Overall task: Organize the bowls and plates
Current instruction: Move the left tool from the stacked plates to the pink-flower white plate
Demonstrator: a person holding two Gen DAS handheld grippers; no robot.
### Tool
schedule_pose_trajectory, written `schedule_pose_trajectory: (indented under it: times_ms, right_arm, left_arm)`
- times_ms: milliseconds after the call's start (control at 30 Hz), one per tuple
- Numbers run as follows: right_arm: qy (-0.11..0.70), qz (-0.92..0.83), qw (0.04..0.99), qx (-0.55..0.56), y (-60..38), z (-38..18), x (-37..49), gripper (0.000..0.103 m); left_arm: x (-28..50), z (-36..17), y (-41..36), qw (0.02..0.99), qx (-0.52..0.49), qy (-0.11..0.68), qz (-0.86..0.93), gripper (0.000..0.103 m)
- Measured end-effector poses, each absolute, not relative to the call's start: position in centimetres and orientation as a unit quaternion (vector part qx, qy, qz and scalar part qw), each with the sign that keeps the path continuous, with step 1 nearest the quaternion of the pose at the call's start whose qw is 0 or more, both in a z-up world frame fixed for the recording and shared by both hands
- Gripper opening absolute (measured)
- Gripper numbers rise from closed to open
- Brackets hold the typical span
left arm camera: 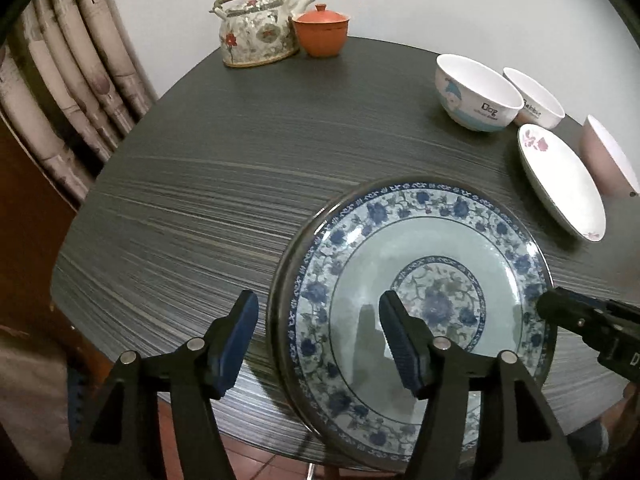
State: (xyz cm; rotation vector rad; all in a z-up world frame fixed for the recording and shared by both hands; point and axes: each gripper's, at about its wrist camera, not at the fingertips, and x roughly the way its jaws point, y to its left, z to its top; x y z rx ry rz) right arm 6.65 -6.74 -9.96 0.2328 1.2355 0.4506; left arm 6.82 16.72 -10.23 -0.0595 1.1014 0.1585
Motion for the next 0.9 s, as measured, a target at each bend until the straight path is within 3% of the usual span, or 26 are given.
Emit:
schedule_pose_trajectory:
  times_ms: [333, 667, 900]
  right_arm:
    - [0.558, 0.199, 0.800, 0.095, -7.9, -9.1, 6.3, 0.030]
    - [0.539, 0.172, 0.820, 0.087, -11.9, -9.0, 6.2, 0.030]
    - [0.510, 0.145, 0.843, 0.092, -16.7, -8.5, 6.1, 0.030]
  left_arm:
    - [6.6, -9.8, 17.4, 0.855, -0.030, 0.509, 0.097, 0.068]
    - [6.7, -9.9, 17.1, 0.858, -0.023, 0.500, 0.115, 0.069]
    - [6.4, -9.3, 16.4, 0.869, 0.001, 0.478, 0.127, 0.077]
